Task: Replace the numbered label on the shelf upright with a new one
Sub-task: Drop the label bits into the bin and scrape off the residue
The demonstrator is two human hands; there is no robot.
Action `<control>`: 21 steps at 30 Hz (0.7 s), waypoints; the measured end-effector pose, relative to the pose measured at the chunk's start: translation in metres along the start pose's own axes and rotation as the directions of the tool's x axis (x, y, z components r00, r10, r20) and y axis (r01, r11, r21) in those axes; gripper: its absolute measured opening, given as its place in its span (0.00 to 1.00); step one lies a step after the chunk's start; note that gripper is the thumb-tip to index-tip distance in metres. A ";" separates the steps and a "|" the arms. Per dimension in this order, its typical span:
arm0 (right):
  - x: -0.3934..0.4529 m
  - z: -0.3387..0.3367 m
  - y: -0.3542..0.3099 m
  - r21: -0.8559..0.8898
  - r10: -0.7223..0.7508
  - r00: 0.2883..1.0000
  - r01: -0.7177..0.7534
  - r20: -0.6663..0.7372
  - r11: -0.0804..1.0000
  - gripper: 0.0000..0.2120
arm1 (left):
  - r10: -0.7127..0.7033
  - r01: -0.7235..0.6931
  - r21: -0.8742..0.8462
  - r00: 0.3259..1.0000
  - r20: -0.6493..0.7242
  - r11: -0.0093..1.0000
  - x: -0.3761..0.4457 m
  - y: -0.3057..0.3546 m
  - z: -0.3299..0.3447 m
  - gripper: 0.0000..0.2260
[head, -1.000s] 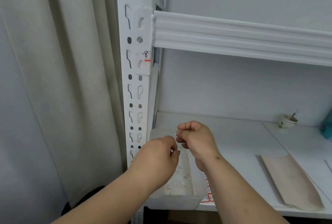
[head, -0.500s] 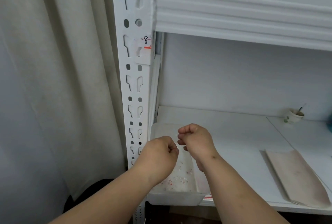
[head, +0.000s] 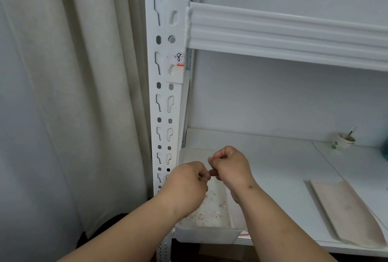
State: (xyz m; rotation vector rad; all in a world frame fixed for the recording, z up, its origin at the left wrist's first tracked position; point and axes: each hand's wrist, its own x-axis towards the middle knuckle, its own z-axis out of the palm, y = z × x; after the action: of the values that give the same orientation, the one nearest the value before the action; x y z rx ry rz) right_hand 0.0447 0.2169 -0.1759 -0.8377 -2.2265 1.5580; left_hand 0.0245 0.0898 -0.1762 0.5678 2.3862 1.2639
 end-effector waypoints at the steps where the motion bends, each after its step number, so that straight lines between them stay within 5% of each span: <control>1: -0.001 0.000 -0.002 -0.011 0.002 1.000 -0.002 -0.002 1.000 0.04 | -0.004 0.004 -0.011 1.000 0.003 1.000 -0.002 0.001 -0.002 0.13; 5: -0.004 0.000 -0.004 -0.055 0.003 1.000 -0.003 -0.001 0.998 0.14 | 0.007 -0.007 -0.045 1.000 -0.001 0.999 -0.010 0.006 -0.008 0.13; 10: -0.012 -0.005 -0.011 0.013 -0.003 1.000 0.003 -0.015 1.000 0.05 | 0.033 -0.034 -0.063 0.999 -0.025 0.997 -0.021 0.010 -0.018 0.10; 21: -0.018 -0.005 -0.026 0.058 -0.045 0.998 0.047 -0.033 0.997 0.06 | 0.045 -0.052 -0.118 0.997 -0.058 0.992 -0.033 0.019 -0.029 0.09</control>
State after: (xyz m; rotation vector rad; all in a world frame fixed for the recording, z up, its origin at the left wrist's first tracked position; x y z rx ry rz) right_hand 0.0535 0.2035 -0.1490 -0.7839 -2.1517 1.5698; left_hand 0.0405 0.0627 -0.1403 0.5650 2.3344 1.4499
